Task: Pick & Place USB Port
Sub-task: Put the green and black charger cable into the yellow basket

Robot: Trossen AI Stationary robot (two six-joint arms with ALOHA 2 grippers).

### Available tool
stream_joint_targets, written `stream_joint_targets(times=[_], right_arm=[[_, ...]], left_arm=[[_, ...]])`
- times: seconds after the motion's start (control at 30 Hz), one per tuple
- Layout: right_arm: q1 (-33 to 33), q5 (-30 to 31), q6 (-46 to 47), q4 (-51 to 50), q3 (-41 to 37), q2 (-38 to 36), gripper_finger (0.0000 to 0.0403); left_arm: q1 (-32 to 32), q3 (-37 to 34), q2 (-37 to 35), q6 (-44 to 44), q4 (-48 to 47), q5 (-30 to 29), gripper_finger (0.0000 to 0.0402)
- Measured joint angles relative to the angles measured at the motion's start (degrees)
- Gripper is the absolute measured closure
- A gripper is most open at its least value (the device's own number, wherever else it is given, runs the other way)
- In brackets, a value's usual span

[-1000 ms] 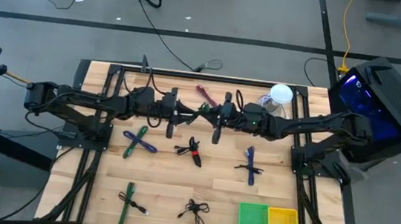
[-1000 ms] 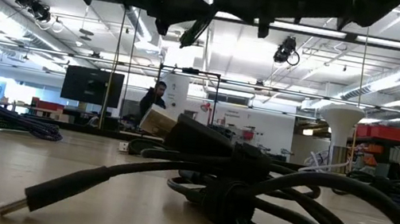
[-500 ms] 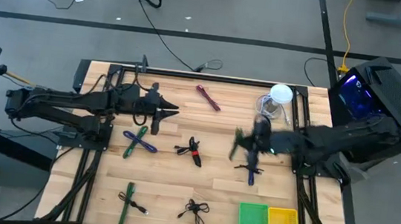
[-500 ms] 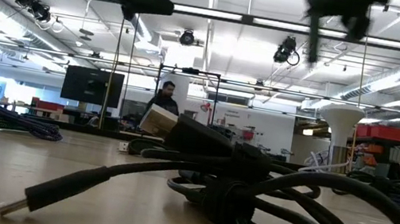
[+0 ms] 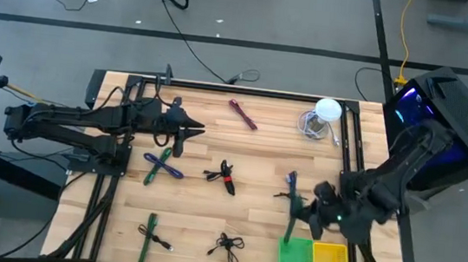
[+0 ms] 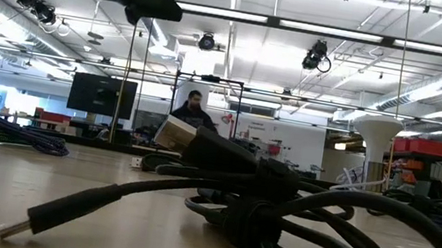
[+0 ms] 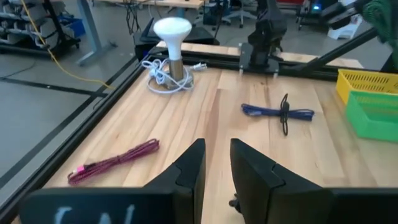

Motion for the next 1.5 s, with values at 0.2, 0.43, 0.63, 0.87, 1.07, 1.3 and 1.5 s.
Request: stream_joint_targets(times=[0.2, 0.43, 0.63, 0.87, 1.07, 1.3, 1.5], right_arm=[[7.57, 4.64, 13.98, -0.20, 0.00, 3.31, 0.0387], [14.33, 7.17, 29.95, -7.73, 0.00, 5.37, 0.0387], [17.26, 0.30, 38.16, -18.02, 4.33, 5.39, 0.0387], [20.34, -2.26, 44.49, -28.28, 10.65, 6.66, 0.0387], [21.82, -7.61, 46.37, -27.69, 10.86, 10.43, 0.0387], [22.29, -19.37, 47.40, -25.09, 10.93, 14.12, 0.0387], [23.53, -21.04, 47.44, -24.78, 10.93, 15.49, 0.0387]], left_arm=[[0.00, 0.00, 0.00, 0.00, -2.07, -0.03, 0.0324], [0.00, 0.00, 0.00, 0.26, -3.33, -0.01, 0.0324], [0.00, 0.00, 0.02, 0.28, -4.13, -0.03, 0.0324], [0.00, 0.00, 0.02, 0.17, -4.65, -0.03, 0.0324], [0.00, 0.00, 0.02, 0.28, -4.96, -0.03, 0.0324], [0.00, 0.00, 0.04, 0.30, -5.48, -0.03, 0.0324], [0.02, 0.00, 0.04, -1.02, -5.44, -0.03, 0.0324]])
